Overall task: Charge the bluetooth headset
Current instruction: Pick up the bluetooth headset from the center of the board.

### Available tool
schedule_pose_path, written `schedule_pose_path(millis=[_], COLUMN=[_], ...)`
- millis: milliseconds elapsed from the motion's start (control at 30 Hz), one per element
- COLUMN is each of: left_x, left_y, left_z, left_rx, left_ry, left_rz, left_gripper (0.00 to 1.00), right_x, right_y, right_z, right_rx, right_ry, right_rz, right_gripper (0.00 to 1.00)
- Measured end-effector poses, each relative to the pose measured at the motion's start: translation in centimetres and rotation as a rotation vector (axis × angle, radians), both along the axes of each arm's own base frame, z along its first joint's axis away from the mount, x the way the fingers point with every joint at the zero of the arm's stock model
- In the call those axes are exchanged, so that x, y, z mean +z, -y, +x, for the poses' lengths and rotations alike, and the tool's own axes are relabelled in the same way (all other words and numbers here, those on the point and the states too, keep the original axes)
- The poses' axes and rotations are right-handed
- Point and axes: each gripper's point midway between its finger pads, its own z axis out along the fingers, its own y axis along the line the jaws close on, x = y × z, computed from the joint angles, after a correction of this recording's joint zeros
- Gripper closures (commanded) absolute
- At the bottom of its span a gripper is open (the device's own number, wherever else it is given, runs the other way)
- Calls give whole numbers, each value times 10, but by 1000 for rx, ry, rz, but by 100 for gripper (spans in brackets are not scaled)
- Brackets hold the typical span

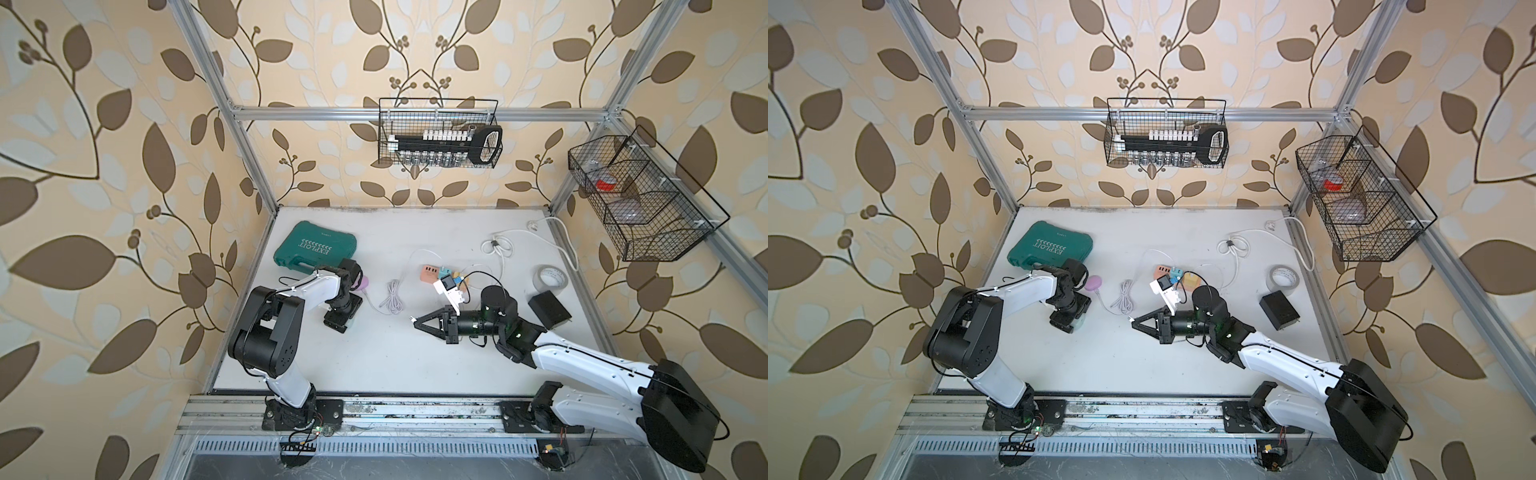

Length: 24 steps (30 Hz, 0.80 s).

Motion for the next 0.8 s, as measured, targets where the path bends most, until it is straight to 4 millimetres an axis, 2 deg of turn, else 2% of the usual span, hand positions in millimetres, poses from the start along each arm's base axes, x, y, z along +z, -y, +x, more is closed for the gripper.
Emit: schedule_pose_path(millis=[167,300,400,467,600,800], left_x=[0,2,10,23,61,112], left_y=[-1,-1,-1,0,3,7], left_z=[1,0,1,5,9,0], left_rx=[-10,-30,-48,-66,-104,-163], left_ry=[7,28,64,109,242,395], left_rz=[-3,-9,-19,-29,-61,-117], left_gripper=[45,47,48,49,49,50], right_x=[-1,-3,-4,-8,-17,-24], right_y=[0,1,1,2,2,-8], right_z=[0,0,0,1,0,0], right_rx=[-3,-6,-8,-11,-13,1], right_ry=[0,-4,-2,-6,-17,-17], right_rz=[-1,-5,-13,-26,-58,-104], right_gripper=[92,92,93,92,92,92])
